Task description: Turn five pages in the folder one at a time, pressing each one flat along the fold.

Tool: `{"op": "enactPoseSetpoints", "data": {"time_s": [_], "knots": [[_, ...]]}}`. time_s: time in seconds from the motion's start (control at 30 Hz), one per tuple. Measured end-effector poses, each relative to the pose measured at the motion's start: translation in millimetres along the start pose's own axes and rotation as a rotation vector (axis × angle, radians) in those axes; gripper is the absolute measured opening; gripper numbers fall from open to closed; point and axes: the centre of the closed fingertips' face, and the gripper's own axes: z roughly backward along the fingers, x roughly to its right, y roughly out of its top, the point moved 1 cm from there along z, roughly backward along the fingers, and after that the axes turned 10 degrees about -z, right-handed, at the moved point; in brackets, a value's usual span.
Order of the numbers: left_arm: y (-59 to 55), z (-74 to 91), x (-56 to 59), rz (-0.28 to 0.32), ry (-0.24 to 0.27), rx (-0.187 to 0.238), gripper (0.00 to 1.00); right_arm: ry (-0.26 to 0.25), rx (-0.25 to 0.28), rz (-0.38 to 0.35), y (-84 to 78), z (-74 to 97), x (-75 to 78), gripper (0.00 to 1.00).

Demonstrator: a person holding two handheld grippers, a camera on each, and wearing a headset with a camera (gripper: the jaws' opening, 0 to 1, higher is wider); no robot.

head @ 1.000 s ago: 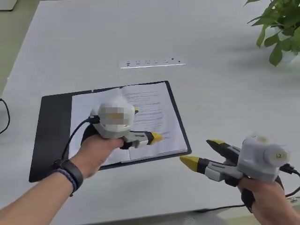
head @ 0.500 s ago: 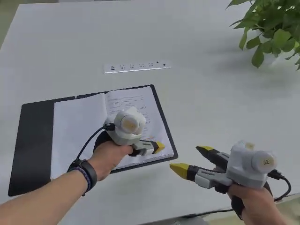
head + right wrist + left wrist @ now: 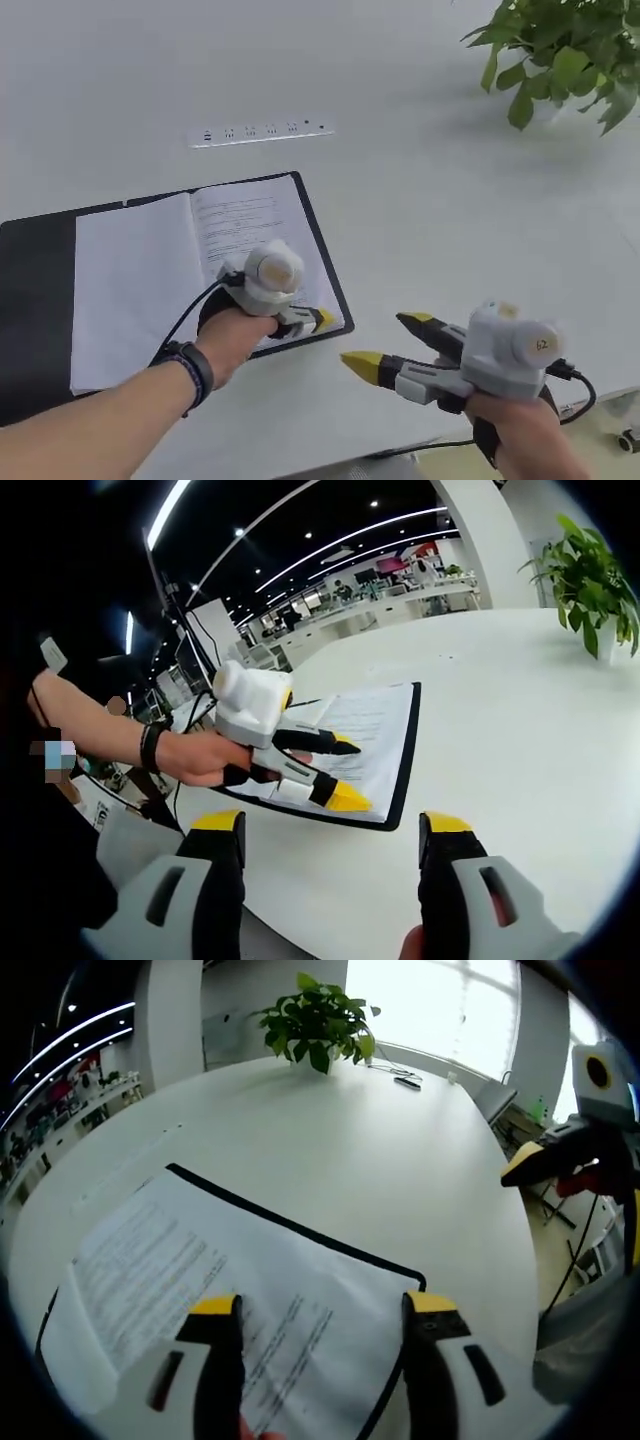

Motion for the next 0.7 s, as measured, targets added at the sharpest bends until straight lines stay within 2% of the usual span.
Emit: {"op": "enactPoseSetpoints", "data": {"time_s": [0.07, 0.17, 0.3, 0.5, 0.6, 0.7], "knots": [[-0.5, 0.7, -1.5, -0.011, 0.01, 0.002, 0.62, 0.0, 0.004, -0.006, 0.2, -0.2, 2.2, 0.7], [-3.8, 0.1, -0.8, -0.06, 0.012, -0.006, 0.61, 0.002, 0.0, -0.008, -0.2, -2.3, 3.3, 0.69], [-4.7, -0.2, -1.3, -0.079, 0.017, 0.0, 0.6, 0.007, -0.004, -0.009, -0.1, -6.1, 3.8, 0.69], [-4.8, -0.1, -2.4, -0.086, 0.017, 0.01, 0.59, 0.019, -0.004, -0.009, 1.0, -10.5, 2.2, 0.67], [-4.5, -0.3, -4.0, -0.085, 0.02, 0.013, 0.58, 0.03, -0.021, 0.011, -0.5, -11.8, 0.0, 0.66], [-4.2, 0.4, -6.1, -0.079, 0.026, 0.016, 0.55, 0.036, -0.02, 0.008, 0.9, -11.8, 3.0, 0.65]]}}
